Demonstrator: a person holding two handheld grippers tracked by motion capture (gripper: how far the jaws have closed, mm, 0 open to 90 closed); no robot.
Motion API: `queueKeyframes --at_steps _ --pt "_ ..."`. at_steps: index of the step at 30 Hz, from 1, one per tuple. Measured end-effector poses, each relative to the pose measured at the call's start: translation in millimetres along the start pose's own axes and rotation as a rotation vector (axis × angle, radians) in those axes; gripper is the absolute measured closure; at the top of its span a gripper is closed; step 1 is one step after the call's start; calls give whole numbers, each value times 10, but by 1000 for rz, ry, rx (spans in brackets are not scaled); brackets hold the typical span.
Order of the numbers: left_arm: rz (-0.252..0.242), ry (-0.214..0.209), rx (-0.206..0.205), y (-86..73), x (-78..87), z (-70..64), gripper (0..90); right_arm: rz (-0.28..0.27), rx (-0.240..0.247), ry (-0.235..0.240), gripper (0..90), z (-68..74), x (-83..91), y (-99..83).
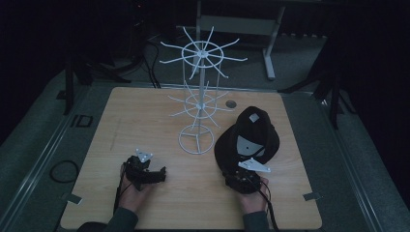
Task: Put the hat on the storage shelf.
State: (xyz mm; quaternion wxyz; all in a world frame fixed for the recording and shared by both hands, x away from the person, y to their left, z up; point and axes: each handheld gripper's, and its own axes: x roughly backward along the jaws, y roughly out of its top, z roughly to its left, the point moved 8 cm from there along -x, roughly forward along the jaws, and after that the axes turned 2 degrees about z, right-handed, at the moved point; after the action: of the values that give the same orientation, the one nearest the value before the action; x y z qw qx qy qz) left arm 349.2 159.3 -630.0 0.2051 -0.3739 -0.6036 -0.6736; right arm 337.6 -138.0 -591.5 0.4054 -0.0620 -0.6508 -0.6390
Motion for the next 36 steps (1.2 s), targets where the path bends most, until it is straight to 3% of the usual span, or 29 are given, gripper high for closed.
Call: queueKeyframes --at_steps 6,10,12,21,32,36 --pt "0 0 0 0 0 0 1 -24 -83 4 513 -10 -98 86" --pt "0 0 0 0 0 0 1 -19 -106 -2 622 -19 -121 91" --pt "0 0 0 0 0 0 1 -18 -113 -1 628 -23 -118 91" --pt "-1 0 1 0 0 0 1 -39 -141 13 695 -101 39 120" --pt "-1 0 1 1 -1 -1 1 -70 -183 23 768 -299 285 189" --pt "-1 0 1 1 -1 -1 1 -102 -203 11 796 -354 361 237"
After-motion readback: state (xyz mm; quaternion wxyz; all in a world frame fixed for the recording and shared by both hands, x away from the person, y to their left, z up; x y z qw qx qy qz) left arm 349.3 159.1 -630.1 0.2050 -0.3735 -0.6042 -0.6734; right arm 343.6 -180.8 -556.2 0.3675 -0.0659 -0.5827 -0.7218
